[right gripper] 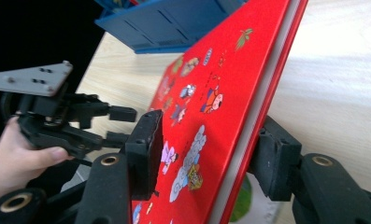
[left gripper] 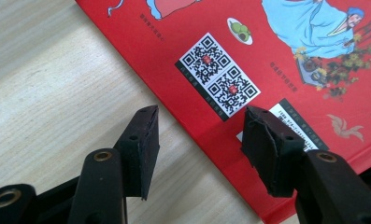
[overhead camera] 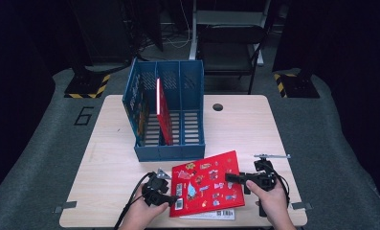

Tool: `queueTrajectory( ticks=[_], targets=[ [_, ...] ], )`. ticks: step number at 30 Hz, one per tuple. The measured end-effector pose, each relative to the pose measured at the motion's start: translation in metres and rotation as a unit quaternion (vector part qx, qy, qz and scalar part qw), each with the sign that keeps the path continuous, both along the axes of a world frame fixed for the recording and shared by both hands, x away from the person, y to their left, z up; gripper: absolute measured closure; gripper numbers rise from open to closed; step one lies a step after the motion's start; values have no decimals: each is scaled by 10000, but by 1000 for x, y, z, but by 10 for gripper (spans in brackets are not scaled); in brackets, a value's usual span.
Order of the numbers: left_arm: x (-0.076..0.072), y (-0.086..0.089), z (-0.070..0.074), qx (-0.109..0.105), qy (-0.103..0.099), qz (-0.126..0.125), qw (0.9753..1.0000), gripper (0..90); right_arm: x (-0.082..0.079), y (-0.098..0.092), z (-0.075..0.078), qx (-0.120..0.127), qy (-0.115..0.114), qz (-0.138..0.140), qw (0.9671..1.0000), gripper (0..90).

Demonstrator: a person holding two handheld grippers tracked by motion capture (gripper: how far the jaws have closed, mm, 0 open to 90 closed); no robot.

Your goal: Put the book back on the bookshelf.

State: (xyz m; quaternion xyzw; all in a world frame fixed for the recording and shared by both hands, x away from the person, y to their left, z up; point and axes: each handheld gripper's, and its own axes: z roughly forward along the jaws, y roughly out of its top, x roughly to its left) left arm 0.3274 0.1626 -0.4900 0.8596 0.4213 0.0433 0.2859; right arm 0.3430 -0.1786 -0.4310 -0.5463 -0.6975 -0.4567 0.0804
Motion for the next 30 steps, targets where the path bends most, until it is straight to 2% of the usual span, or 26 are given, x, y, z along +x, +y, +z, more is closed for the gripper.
queueTrajectory(
  ticks=[9, 12, 15, 19, 23, 30],
  targets=[
    [1, 6, 1, 24, 25, -5, 10000, 447, 1, 13, 16, 89, -69, 234, 9997, 484],
    [2, 8, 2, 42, 70, -75, 9999, 447, 1, 21, 22, -10, -85, 354, 9993, 484],
    [1, 8, 2, 29, 32, 0, 10000, 447, 3, 31, 25, -147, -62, 492, 9987, 484],
    [1, 10, 2, -22, 81, 41, 10000, 448, 6, 40, 31, -259, -95, 533, 9982, 484],
    [1, 11, 2, 16, 40, 9, 10000, 448, 9, 48, 34, -421, -121, 654, 9969, 484],
    [1, 13, 2, 8, 41, 38, 10000, 447, 13, 60, 36, -574, -53, 769, 9954, 485]
  ],
)
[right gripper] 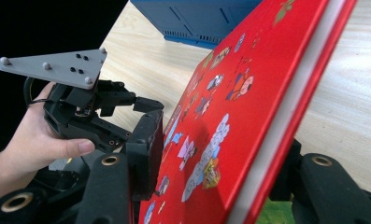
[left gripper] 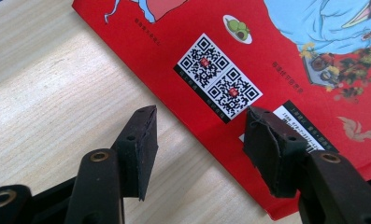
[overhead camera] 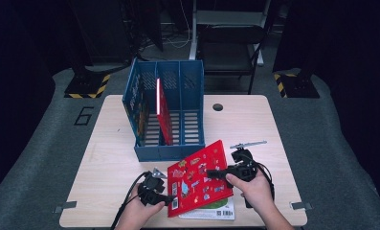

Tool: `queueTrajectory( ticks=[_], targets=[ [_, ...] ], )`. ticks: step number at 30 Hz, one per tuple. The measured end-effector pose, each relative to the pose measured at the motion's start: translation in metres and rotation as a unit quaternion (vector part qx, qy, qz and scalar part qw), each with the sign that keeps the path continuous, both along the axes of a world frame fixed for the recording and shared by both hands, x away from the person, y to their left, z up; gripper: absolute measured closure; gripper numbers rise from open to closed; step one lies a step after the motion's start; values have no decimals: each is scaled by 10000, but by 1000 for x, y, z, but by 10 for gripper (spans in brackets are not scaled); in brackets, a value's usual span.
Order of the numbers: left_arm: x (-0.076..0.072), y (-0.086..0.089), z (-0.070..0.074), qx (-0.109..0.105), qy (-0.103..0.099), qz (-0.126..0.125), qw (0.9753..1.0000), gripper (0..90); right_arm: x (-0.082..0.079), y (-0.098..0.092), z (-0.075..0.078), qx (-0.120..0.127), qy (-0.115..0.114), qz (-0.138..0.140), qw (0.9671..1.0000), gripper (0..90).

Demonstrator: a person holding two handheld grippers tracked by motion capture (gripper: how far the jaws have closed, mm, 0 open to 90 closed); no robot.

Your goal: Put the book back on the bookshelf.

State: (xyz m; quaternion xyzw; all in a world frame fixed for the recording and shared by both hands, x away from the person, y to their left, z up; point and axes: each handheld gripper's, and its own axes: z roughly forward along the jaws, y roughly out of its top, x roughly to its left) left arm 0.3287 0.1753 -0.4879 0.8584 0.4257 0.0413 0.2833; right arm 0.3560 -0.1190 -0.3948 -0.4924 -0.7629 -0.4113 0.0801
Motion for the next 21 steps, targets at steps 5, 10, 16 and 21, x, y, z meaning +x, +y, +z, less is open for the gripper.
queueTrajectory(
  ticks=[5, 10, 16, 21],
  targets=[
    [-1, 0, 0, -45, 10, 54, 10000, 448, -3, 5, -1, -66, 22, 27, 10000, 487],
    [-1, 0, 0, -39, 15, 62, 10000, 450, -8, 10, -5, -129, 39, 115, 9998, 487],
    [-1, 1, 0, -28, -1, 45, 10000, 450, -9, 15, -6, -174, 83, 157, 9997, 502],
    [0, 2, 0, -22, 24, 43, 10000, 449, -7, 15, -6, -264, 62, 119, 9996, 551]
  ],
)
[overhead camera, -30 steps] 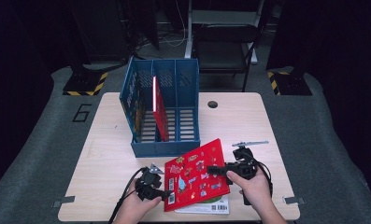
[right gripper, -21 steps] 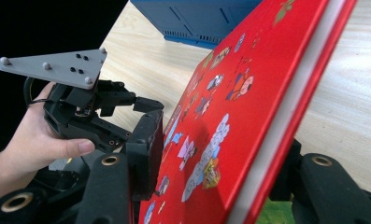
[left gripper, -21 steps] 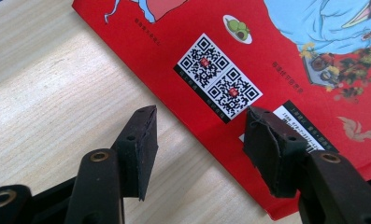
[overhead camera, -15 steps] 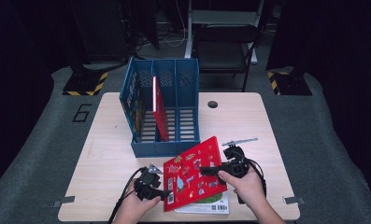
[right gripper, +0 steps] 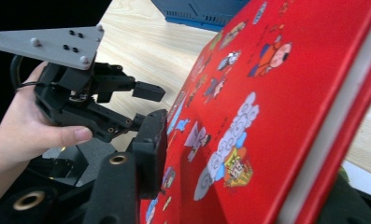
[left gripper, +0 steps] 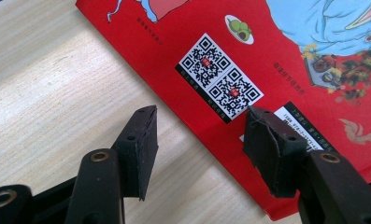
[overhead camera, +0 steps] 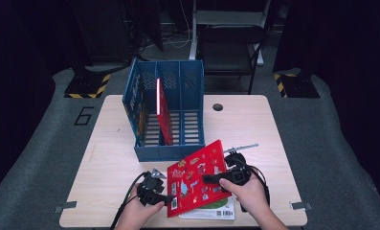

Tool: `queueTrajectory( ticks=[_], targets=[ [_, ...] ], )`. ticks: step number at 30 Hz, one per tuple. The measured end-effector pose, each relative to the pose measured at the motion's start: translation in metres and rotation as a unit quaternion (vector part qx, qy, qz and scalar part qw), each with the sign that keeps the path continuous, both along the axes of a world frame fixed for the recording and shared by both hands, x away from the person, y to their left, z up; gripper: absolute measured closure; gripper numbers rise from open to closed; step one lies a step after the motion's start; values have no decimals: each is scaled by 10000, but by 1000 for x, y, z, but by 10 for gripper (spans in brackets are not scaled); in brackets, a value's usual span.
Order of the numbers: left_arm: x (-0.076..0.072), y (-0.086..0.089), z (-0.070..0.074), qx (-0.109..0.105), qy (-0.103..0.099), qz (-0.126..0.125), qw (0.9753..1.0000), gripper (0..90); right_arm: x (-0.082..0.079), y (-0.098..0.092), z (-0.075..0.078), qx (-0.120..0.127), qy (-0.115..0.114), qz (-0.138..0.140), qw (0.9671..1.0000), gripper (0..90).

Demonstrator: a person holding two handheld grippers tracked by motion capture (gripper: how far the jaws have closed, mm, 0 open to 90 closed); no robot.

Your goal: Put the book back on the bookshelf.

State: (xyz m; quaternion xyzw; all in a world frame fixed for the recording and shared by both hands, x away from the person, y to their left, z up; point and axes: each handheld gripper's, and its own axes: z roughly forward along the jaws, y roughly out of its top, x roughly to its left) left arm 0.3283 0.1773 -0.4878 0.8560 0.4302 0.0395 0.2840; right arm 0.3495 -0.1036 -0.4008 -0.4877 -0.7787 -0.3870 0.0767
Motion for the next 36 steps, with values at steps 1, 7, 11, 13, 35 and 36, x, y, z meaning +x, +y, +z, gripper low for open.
queueTrajectory(
  ticks=[1, 7, 11, 13, 35, 36],
  targets=[
    [0, 0, 0, 3, -1, -13, 10000, 449, 0, 1, 1, 2, 20, -4, 10000, 557],
    [1, 4, 1, 14, 0, 27, 10000, 449, 5, 9, 7, -37, -27, 35, 10000, 587],
    [1, 7, 2, 1, -14, 39, 10000, 449, 4, 18, 13, -160, -121, 85, 9998, 591],
    [1, 8, 3, -4, -28, 83, 10000, 449, 5, 22, 16, -229, -215, 156, 9994, 595],
    [0, 18, 6, -9, 176, 191, 9997, 442, 15, 73, 50, -893, -552, 716, 9919, 617],
    [-1, 20, 8, 17, 150, 216, 9997, 441, 16, 76, 51, -922, -616, 767, 9909, 623]
  ],
)
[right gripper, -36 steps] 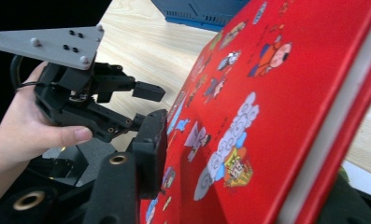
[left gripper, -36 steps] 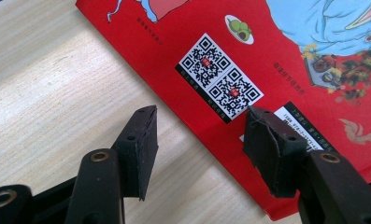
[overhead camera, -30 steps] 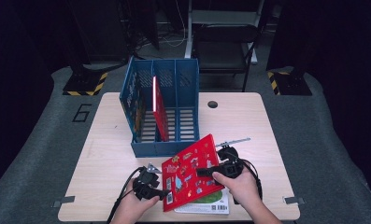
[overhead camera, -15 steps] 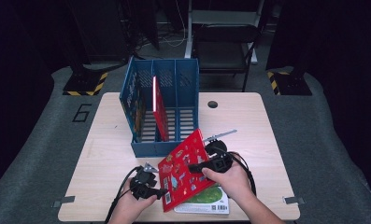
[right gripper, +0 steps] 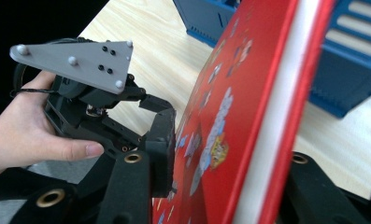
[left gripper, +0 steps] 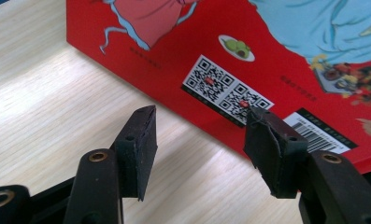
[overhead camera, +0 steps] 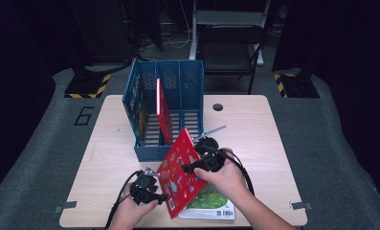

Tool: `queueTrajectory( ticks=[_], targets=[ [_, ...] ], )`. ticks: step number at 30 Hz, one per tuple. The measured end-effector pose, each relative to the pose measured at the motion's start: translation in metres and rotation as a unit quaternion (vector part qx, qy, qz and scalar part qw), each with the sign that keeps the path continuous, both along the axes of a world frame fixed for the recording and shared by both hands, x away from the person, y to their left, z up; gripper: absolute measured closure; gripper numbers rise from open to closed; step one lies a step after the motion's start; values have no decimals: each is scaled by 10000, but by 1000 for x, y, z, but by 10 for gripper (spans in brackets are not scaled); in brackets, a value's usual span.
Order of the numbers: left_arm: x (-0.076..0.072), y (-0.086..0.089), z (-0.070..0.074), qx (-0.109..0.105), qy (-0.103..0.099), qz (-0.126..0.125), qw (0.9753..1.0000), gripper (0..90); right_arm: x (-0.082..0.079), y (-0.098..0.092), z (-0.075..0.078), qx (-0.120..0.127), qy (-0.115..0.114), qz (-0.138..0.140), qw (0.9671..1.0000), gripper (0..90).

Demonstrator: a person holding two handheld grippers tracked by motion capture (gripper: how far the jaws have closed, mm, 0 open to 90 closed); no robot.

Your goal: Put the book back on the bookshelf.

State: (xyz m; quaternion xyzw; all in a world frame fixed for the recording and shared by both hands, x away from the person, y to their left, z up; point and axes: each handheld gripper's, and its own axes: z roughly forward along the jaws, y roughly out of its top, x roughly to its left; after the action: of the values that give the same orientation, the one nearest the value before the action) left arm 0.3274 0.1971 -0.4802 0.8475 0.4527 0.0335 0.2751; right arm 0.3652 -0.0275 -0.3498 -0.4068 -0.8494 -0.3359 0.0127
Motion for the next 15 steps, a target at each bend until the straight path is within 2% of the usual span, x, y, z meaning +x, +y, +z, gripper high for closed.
queueTrajectory(
  ticks=[1, 5, 8, 12, 15],
  targets=[
    [-1, 1, 1, -29, -40, 112, 9999, 442, 0, 4, 2, -6, 12, 9, 10000, 637],
    [-3, 13, 2, -99, -150, 277, 9995, 441, -1, 18, 7, 6, -122, 186, 9998, 682],
    [-5, 17, 0, -163, -154, 415, 9989, 442, -1, 28, 11, -68, -249, 331, 9991, 709],
    [-5, 19, -2, -93, -239, 391, 9989, 442, -1, 42, 15, -113, -292, 448, 9985, 737],
    [-4, 21, -1, -96, -205, 478, 9986, 443, 0, 49, 17, -209, -363, 488, 9979, 749]
  ],
)
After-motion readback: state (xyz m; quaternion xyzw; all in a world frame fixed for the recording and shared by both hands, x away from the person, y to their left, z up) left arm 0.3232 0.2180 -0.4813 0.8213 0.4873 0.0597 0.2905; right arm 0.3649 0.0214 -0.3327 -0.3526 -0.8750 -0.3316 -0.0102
